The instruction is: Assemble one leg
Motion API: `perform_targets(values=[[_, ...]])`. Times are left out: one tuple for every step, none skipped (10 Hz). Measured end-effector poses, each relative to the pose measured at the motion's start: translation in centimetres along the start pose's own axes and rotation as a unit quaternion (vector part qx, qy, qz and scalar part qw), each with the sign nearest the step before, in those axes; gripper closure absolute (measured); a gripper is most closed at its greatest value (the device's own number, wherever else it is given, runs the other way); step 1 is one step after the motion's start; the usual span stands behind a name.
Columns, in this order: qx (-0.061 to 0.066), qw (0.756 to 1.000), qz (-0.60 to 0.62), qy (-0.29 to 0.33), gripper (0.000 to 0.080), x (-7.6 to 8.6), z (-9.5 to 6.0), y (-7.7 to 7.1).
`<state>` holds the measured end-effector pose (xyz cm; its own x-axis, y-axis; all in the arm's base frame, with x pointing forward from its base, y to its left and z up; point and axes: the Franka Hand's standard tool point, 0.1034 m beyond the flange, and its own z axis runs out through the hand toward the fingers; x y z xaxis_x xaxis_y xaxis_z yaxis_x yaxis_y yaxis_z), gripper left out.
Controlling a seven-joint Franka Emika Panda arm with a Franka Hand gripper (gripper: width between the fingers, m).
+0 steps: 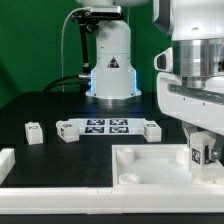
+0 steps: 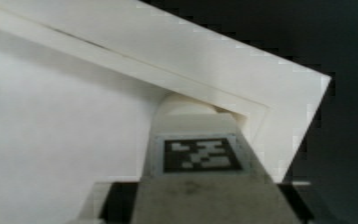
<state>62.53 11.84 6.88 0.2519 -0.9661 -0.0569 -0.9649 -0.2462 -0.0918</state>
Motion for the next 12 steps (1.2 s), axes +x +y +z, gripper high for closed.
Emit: perform_targets(values=[[0.000,1.000,0.008,0.000,0.0509,-0.06,0.01,0.01],[0.000,1.000,-0.006,0.000,0.0425,-0.07,0.03,0.01],[0.001,1.000,-0.029,0.000,0.0425,-0.07,0.04,-0.01],[0.010,0.999,-0.047,0.003,0.0226,-0.16,0.07,-0.17],[0.016,0.995,-0.100,0.006,0.0226,-0.27,-0.03,-0.21],[0.019,0.983,-0.183,0.007,0.0161,-0.34,-0.26,-0.28],[0.019,0.969,-0.245,0.010,0.0161,-0.31,-0.27,-0.33],[0.018,0.949,-0.313,0.011,0.0151,-0.32,-0.28,-0.34],[0.017,0.930,-0.367,0.012,0.0151,-0.34,-0.35,-0.41],[0.016,0.914,-0.405,0.014,0.0151,-0.36,-0.46,-0.46],[0.015,0.898,-0.440,0.016,0.0151,-0.35,-0.61,-0.52],[0.013,0.868,-0.496,0.021,0.0151,-0.35,-0.87,-0.65]])
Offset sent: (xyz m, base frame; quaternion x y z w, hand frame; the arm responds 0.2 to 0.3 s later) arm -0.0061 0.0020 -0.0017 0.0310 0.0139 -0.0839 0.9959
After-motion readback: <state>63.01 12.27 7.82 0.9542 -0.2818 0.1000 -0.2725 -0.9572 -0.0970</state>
